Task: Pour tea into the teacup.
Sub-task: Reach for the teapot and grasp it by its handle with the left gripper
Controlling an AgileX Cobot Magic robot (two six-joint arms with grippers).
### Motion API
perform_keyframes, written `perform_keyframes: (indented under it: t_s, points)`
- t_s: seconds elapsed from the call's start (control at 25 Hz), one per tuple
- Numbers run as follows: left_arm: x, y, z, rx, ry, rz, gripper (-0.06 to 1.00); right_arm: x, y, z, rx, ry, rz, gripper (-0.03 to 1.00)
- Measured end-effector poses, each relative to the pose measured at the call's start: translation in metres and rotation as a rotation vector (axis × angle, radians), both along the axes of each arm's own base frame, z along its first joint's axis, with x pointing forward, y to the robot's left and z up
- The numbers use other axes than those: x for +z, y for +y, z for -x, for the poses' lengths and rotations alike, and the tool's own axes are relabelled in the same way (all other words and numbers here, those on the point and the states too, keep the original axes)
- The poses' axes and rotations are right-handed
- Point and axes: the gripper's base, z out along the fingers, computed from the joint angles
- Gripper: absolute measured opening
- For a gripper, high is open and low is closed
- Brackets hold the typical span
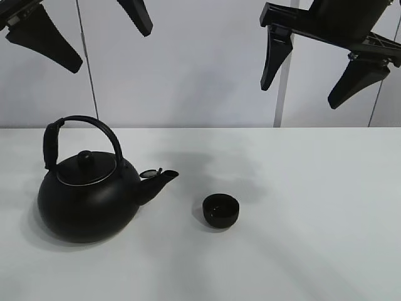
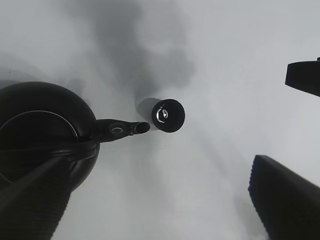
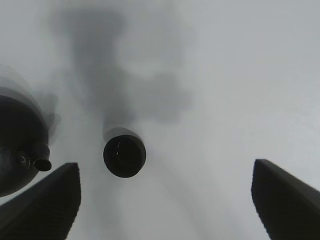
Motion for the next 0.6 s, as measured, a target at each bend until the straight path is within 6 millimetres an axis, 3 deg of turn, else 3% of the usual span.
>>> perform_keyframes:
  t_s: [0.44, 0.6]
  points:
    - [0.001, 0.000, -0.003, 0.015, -0.026, 0.009, 0.70, 0.006, 0.002, -0.012, -0.021, -0.140, -0.035, 0.64]
    - [0.000, 0.005, 0.008, 0.014, -0.159, -0.055, 0.70, 0.010, 0.003, -0.018, -0.033, -0.219, -0.055, 0.64]
